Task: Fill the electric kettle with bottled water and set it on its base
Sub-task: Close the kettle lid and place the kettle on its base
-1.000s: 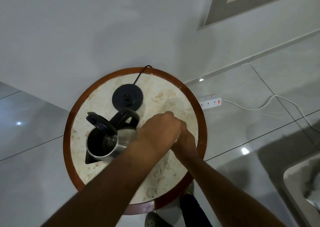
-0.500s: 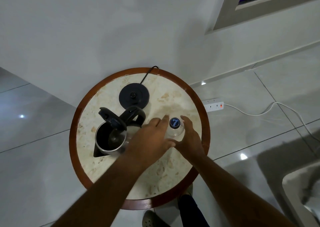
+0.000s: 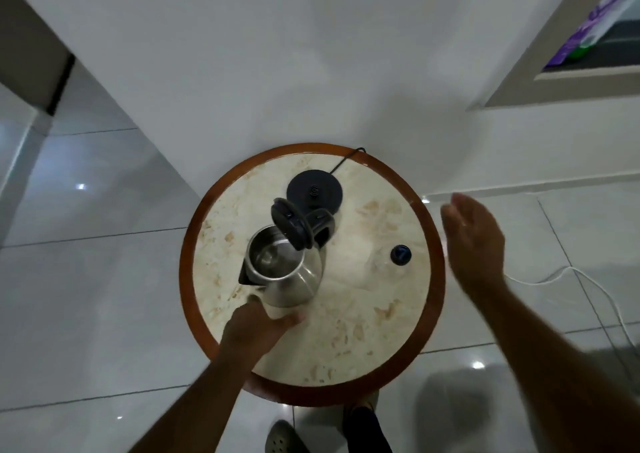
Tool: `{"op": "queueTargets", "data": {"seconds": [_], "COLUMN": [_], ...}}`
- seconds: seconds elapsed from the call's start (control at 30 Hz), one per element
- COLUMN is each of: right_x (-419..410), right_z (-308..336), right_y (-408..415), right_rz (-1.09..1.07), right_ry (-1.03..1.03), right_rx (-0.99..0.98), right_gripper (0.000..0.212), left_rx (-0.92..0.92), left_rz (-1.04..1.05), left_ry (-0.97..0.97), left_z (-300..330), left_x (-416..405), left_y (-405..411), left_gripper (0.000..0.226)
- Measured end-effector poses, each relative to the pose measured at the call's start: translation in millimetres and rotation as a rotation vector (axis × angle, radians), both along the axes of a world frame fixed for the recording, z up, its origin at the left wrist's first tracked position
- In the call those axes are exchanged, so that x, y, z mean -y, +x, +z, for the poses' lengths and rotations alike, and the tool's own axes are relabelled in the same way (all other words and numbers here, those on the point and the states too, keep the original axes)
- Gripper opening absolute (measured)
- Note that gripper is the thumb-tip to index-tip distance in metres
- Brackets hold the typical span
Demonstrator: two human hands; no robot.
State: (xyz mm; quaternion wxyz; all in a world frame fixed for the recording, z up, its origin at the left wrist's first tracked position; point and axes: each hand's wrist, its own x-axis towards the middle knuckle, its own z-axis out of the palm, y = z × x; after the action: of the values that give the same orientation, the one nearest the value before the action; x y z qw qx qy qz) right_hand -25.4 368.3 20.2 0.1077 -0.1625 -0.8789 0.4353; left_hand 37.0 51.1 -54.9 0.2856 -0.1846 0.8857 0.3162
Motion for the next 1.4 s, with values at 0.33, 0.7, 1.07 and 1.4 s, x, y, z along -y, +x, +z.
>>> {"op": "queueTargets", "data": {"seconds": [0.33,0.7,1.07,1.4], "right_x": [136.1,191.2,150.6,112.6], "right_z": [19.2,-28.6,-16.5,1.3], "right_y": [-111.0,-75.9,-99.9,-111.4], "right_rz": [0.826,0.818,1.087,0.942], "right_ry": [0.433,0.674,0.557,0.466], "right_rx": [0.511,0.471,0.612,0.343], "right_gripper": [0.086,0.087,0.061,0.012], "left_rx": [-0.297,-0.296,-0.481,-0.497], "left_rz": [0.171,0.174,0.108,-0.099], "left_ry": [0.303,0.293,0.199,0.136], "left_z": [6.9,-7.8,18.6,57.2], "left_x": [28.4,29.8,10.5,5.6], "left_y": [-32.2,-31.6,-39.9,-93.4], "left_gripper": [0.082,0.081,0.087,0.074]}}
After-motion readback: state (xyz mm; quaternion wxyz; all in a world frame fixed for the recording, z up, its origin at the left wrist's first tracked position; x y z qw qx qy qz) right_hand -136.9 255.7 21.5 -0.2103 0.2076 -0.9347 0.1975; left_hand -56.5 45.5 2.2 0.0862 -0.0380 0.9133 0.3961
